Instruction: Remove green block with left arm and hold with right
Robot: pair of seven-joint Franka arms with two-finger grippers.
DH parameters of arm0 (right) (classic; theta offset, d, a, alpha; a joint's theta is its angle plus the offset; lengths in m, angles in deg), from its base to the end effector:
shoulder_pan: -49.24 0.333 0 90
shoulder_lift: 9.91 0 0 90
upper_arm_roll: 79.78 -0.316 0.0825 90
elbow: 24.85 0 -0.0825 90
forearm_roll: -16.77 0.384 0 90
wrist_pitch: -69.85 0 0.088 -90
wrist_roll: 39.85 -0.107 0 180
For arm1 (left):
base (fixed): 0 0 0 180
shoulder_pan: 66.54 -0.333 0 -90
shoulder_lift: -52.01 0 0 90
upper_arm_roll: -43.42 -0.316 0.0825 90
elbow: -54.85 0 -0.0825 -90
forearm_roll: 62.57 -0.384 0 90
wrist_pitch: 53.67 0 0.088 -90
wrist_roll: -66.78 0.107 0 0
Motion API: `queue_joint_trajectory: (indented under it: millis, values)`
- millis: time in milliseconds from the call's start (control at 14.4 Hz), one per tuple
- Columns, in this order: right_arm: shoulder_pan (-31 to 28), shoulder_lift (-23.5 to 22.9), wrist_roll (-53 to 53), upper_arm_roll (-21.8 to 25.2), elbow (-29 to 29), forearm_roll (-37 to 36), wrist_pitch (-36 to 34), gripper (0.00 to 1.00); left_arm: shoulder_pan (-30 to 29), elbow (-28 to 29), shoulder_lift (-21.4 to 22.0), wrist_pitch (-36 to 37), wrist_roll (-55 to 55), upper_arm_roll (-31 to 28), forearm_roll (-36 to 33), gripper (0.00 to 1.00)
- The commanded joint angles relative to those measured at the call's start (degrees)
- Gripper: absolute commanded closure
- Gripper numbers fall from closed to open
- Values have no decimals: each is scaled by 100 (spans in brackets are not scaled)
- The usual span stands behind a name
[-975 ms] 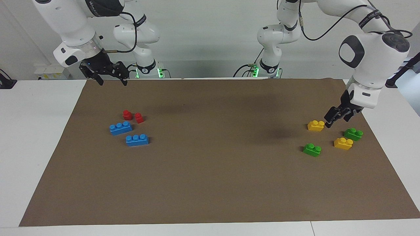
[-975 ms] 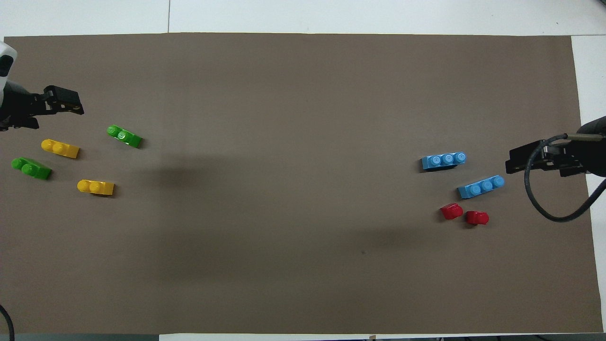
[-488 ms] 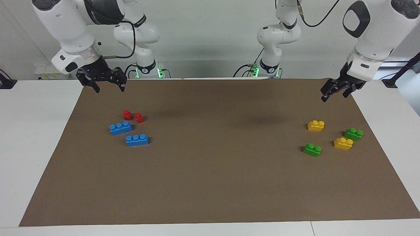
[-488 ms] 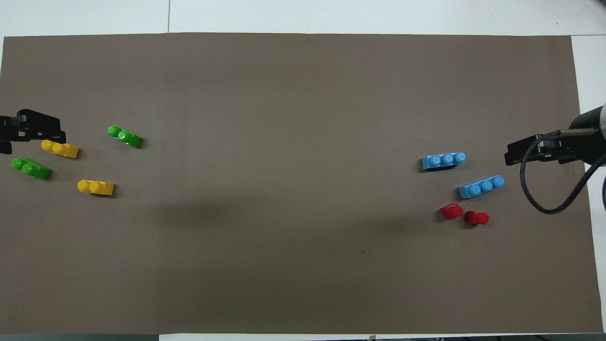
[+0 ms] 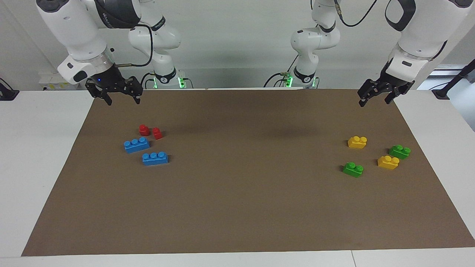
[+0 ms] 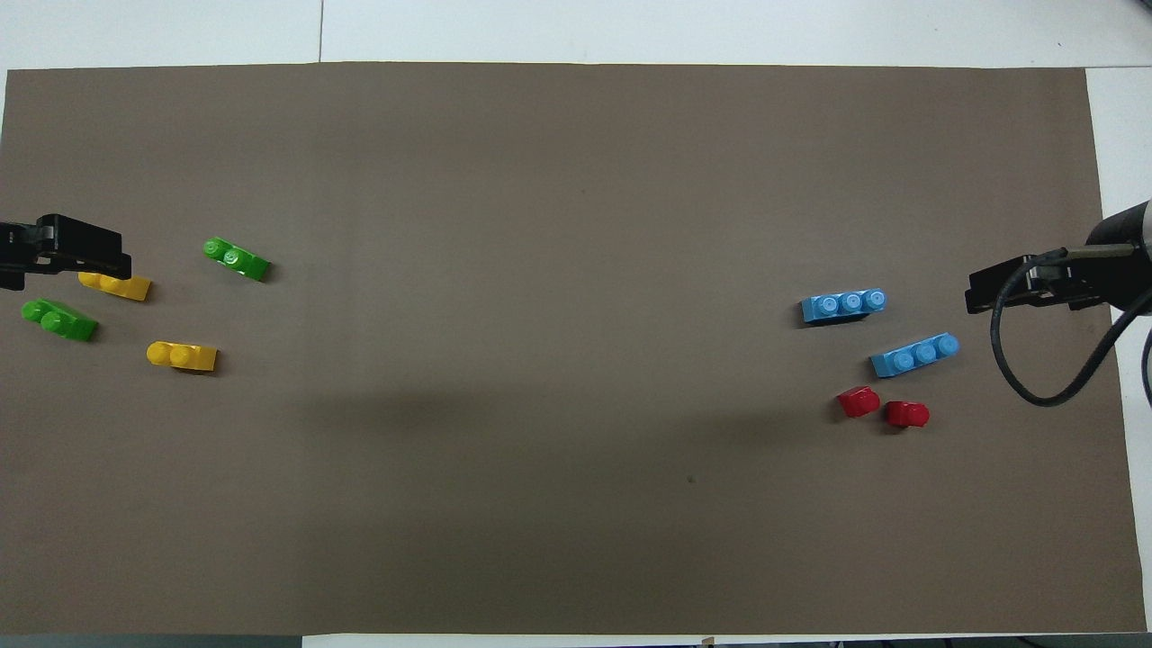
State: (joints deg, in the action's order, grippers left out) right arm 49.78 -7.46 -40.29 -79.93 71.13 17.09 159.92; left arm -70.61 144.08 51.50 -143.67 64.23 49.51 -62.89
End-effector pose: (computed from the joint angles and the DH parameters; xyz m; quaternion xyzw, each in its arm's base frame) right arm 0.5386 0.0071 0.5988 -0.9995 -0.0021 0.0302 0.0024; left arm 0.5571 -0.0188 0.6259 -1.0000 -0.0046 -0.0024 0.0022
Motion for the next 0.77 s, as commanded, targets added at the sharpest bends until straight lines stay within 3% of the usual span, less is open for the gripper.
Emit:
queue_joint_trajectory:
  millis: [0,697]
  values:
    - [-27,9,105,-29,35,-138,116,0,-6,-55,51,105,184,-11,23,0]
    - [-10,44,70,-29,96,-129,134,0,-6,-46,60,149,175,-11,41,0]
